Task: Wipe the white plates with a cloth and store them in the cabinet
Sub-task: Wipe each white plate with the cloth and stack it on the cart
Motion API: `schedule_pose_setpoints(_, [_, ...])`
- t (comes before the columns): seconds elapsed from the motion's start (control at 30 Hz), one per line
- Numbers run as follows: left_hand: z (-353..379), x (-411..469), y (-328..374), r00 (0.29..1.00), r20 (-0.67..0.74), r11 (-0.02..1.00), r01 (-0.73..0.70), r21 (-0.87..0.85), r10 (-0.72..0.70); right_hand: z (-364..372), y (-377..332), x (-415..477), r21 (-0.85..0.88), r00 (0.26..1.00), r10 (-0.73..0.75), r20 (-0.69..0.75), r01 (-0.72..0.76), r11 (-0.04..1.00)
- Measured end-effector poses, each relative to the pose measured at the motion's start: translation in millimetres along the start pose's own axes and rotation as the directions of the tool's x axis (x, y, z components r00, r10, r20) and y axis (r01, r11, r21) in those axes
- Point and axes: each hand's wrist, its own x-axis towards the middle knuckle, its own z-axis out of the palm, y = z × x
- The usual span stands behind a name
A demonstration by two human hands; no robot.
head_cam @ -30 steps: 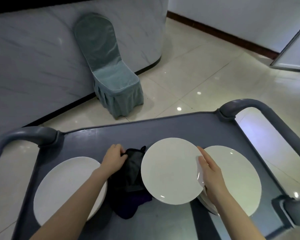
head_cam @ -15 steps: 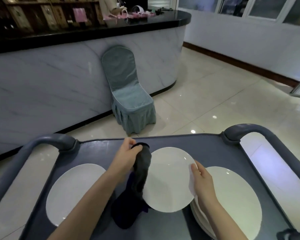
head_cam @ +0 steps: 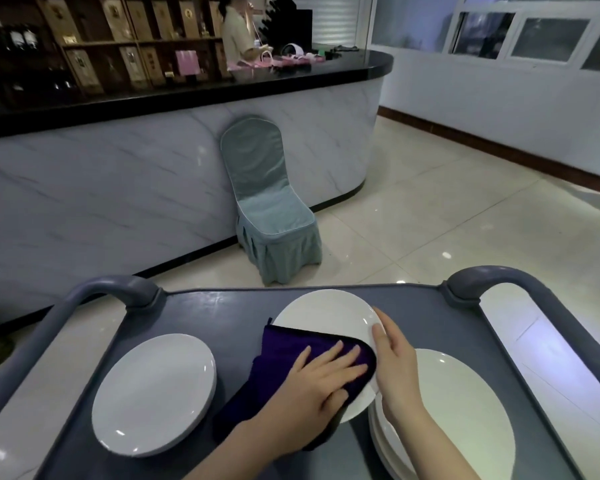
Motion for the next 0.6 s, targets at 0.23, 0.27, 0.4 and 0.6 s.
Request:
schedule_pose_setpoints(0.23, [-6.3,18.3,-23.8,0.969,-0.121,0.974,0.221,0.05,-0.213,2.8,-4.6,-4.6,-0.009,1.0,-0.003,0.015,0.003,1.0])
schedule_pose_setpoints(0.27, [-5.8,15.0,-28.3,0.953,-0.145,0.961,0.274,0.028,-0.267,0.5,-8.1,-2.8,-0.025,1.0,-0.021,0.013,0.021,0.999])
schedule_pose_setpoints(0.4, [0.8,-7.3,-32.6,0.899,-0.231,0.923,0.384,0.011,-0.371,-9.7,-20.8,4.5,-0.043,0.998,-0.065,0.005,0.066,0.997])
schedule_pose_setpoints(0.6, [12.8,2.4,8.3,0.996,-0.043,0.988,0.086,0.125,-0.081,6.6,-8.6,-4.8,0.068,1.0,0.014,-0.028,-0.012,0.998])
